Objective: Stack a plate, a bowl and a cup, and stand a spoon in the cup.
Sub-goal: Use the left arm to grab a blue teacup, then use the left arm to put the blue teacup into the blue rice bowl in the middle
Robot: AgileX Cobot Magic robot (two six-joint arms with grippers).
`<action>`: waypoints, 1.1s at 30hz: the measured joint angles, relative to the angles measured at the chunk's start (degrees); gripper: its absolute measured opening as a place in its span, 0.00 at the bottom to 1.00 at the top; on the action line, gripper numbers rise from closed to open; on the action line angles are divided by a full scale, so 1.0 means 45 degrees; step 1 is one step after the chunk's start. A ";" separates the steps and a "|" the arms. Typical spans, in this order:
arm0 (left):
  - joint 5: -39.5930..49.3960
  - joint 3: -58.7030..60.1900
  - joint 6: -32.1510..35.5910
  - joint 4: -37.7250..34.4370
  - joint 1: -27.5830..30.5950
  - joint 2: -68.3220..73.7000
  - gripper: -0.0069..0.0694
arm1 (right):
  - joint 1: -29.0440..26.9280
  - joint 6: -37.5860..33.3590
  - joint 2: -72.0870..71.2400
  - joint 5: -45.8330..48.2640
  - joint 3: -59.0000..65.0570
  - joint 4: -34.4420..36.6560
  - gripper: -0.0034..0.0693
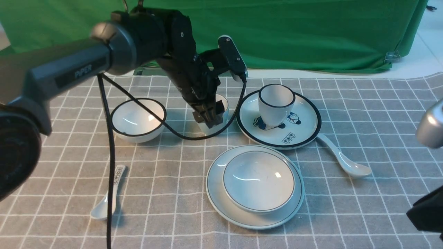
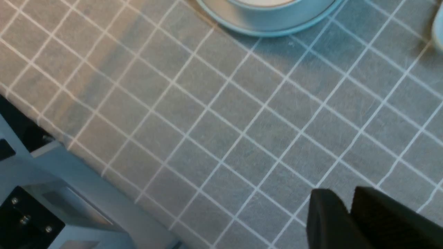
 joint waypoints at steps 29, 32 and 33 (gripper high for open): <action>0.2906 0.0667 -0.1148 0.0371 -0.2435 -0.2994 0.14 | 0.0005 0.0576 -0.1938 0.0026 0.0682 -0.1587 0.24; 0.2784 0.1257 -0.1130 -0.0022 -0.3596 -0.2934 0.14 | 0.0005 0.0785 -0.2408 0.0034 0.0682 -0.1693 0.24; 0.2756 0.1386 -0.0997 -0.0022 -0.3828 -0.2748 0.14 | 0.0005 0.0865 -0.2479 0.0034 0.0682 -0.1693 0.24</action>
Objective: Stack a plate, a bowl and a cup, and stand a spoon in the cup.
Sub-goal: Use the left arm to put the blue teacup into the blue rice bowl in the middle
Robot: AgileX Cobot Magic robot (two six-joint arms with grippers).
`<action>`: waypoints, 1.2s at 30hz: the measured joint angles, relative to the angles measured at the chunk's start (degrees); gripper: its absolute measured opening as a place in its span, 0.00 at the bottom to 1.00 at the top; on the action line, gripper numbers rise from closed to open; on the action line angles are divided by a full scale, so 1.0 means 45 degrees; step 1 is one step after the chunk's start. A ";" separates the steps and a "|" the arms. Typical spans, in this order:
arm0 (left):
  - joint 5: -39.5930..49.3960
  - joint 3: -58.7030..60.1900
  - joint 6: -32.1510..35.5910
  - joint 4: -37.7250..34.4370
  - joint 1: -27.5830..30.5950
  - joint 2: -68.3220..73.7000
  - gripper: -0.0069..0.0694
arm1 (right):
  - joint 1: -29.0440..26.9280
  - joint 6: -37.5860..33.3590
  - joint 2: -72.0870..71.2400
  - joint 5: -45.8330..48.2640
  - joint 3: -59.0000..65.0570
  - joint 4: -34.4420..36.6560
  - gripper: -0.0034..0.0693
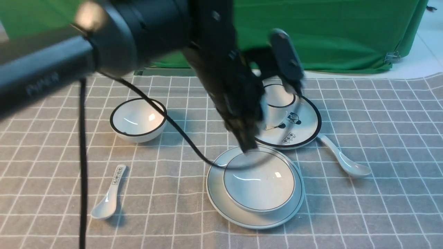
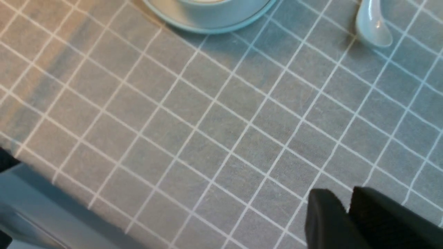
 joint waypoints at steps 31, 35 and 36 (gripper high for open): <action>-0.0731 0.0147 0.0432 0.0684 -0.0477 0.2383 0.16 | 0.0000 0.0395 -0.0163 0.0015 0.0000 0.0010 0.24; -0.0654 0.0147 0.0449 0.0684 -0.0477 0.2320 0.24 | 0.0000 0.0708 -0.0163 0.0015 0.0000 0.0010 0.25; -0.0624 0.0147 0.0449 0.0684 -0.0477 0.2226 0.29 | 0.0000 0.0837 -0.0163 0.0015 0.0000 0.0010 0.26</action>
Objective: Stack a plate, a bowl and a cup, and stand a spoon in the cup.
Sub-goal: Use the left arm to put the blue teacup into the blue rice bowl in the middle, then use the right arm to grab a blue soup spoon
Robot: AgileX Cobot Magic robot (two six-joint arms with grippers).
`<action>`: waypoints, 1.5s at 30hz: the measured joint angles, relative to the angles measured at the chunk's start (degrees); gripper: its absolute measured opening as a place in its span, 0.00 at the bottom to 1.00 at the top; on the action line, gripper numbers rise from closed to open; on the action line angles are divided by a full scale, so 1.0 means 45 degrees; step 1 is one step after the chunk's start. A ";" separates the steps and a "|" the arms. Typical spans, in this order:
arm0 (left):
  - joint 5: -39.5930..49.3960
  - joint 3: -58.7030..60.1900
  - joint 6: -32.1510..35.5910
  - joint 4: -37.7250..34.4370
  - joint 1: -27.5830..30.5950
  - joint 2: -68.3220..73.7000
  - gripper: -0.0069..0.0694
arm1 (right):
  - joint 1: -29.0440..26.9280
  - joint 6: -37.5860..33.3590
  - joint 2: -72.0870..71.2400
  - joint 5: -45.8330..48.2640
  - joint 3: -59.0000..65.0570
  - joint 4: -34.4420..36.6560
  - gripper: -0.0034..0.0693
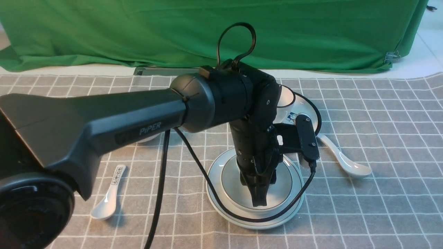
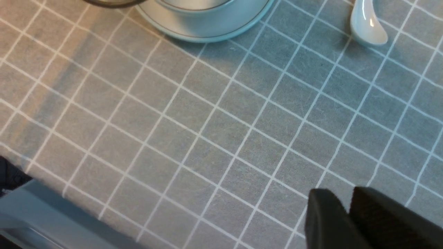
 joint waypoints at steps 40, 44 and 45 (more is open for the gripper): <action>-0.5894 0.9996 -0.7321 -0.1776 0.0000 -1.6773 0.10 | -0.4318 -0.4116 1.6345 -0.2732 -0.8256 0.1747 0.49; -0.6444 1.0782 -0.8109 -0.1889 0.0000 -1.7746 0.10 | -0.4318 -0.4179 1.7430 -0.2732 -0.9145 0.1796 0.49; -0.6444 1.0782 -0.8109 -0.1889 0.0000 -1.7758 0.10 | -0.4318 -0.4179 1.7430 -0.2732 -0.9145 0.1796 0.49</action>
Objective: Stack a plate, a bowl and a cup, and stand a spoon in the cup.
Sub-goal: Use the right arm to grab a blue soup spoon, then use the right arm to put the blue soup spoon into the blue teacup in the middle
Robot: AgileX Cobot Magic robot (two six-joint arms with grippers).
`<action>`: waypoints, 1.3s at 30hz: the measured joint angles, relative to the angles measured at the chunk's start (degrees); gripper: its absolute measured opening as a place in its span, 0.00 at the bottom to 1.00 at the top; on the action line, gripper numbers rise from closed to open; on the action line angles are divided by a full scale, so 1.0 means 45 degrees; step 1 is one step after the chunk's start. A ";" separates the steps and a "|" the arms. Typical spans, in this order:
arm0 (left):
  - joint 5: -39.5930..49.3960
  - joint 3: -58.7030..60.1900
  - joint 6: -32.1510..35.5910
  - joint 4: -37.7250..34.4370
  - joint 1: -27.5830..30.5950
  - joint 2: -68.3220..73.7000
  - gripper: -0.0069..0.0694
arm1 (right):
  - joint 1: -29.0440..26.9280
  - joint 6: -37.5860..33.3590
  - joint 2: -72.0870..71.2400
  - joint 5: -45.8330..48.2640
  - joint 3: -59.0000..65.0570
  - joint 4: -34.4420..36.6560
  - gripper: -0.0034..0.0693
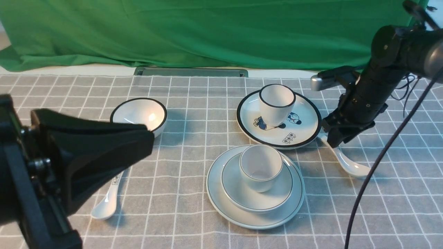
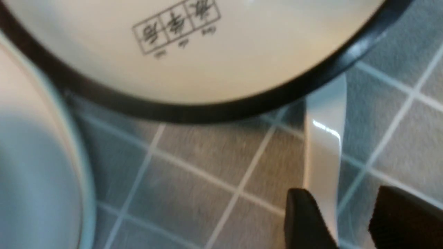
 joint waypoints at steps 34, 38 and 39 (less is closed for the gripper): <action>0.0653 0.0419 -0.0041 0.0639 0.0000 -0.0021 0.10 | 0.3029 -0.0561 -0.9315 -0.8091 0.8434 0.3124 0.27; 0.0606 0.0523 0.0006 0.0668 0.0000 -0.0021 0.10 | 0.5667 -0.0832 -1.0571 -1.3844 1.0980 0.3849 0.27; 0.0593 0.0523 0.0006 0.0680 0.0000 -0.0021 0.10 | 0.6406 -0.0582 -1.0604 -1.5523 1.1599 0.3861 0.27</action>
